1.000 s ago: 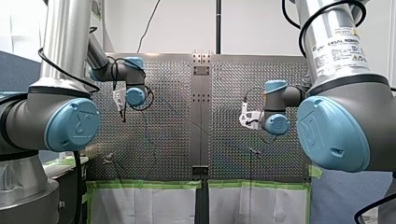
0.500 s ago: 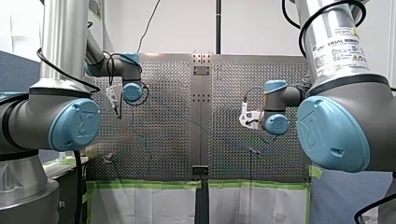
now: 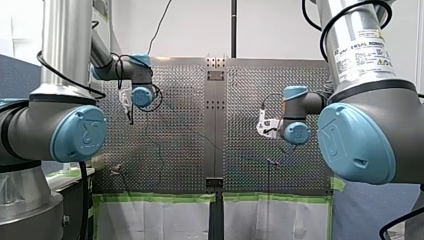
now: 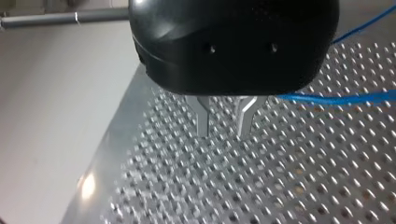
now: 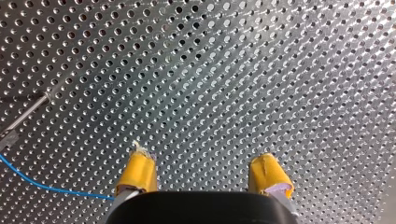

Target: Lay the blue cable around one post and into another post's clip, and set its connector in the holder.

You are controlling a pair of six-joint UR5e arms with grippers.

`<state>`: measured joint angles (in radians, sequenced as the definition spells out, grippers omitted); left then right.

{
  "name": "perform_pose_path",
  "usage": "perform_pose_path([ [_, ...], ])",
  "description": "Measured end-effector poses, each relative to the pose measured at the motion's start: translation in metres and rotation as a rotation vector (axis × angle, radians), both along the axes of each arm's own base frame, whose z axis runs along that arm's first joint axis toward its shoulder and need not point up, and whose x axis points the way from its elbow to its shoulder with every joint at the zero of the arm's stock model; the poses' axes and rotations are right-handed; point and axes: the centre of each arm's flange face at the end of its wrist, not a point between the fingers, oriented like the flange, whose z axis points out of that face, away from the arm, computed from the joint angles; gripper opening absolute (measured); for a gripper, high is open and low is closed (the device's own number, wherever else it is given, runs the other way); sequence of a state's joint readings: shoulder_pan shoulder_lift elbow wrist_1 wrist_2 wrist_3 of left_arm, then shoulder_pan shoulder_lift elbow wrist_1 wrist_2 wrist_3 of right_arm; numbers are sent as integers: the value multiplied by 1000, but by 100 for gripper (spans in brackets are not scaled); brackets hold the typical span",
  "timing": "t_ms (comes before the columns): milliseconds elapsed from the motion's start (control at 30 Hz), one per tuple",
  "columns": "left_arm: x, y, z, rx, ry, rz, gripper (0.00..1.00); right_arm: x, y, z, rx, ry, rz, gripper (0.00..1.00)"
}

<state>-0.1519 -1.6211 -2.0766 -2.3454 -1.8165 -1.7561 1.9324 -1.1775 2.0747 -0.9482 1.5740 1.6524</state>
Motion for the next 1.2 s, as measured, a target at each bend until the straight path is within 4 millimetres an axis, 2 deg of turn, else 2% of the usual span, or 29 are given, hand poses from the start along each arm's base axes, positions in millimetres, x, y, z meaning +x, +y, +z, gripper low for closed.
perform_pose_path([
  [267,-14,-8,28,-1,-49,-38,37,0,0,0,3,1,0,100],
  [600,-28,-6,55,-10,-83,-34,37,0,0,0,3,1,0,100],
  [1200,-24,4,85,-50,-113,-5,37,-1,0,0,3,1,-2,100],
])
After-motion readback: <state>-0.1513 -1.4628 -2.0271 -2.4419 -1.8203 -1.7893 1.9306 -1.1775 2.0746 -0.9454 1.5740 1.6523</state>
